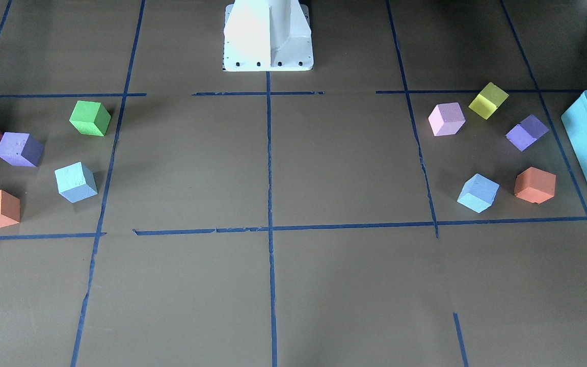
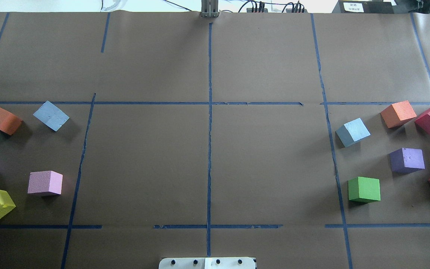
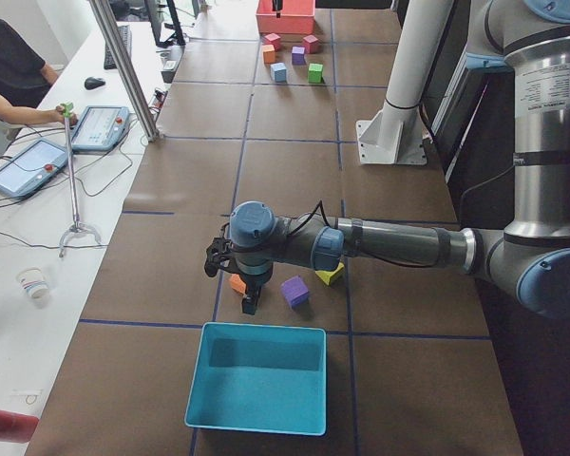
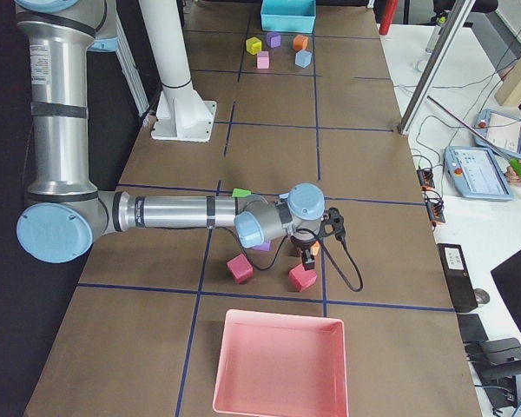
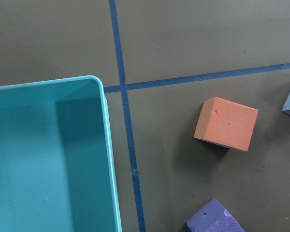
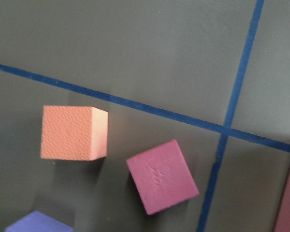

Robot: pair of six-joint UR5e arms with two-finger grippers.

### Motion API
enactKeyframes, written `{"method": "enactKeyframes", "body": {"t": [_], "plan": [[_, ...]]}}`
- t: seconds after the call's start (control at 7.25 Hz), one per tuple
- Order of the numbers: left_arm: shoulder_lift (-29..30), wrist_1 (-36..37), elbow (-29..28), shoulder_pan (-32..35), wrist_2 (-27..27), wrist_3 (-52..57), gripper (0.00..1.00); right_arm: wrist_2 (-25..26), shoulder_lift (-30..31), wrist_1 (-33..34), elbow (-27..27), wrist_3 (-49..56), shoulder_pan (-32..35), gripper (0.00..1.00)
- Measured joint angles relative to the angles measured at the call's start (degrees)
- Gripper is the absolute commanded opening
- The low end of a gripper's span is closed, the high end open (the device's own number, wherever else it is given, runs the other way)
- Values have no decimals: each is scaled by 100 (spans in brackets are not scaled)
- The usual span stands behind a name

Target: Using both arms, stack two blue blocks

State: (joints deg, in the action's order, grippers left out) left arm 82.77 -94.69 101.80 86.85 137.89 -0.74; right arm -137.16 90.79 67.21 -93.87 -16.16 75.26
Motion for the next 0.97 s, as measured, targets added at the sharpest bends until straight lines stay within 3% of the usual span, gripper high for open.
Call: {"method": "enactKeyframes", "body": {"t": [0.41, 0.97], "plan": [[-14, -6, 10, -7, 8, -3, 100, 516, -682, -236, -205, -1301, -1287, 98], [-15, -6, -24, -10, 10, 6, 100, 1089, -909, -101, -244, -1419, -2077, 97]]}}
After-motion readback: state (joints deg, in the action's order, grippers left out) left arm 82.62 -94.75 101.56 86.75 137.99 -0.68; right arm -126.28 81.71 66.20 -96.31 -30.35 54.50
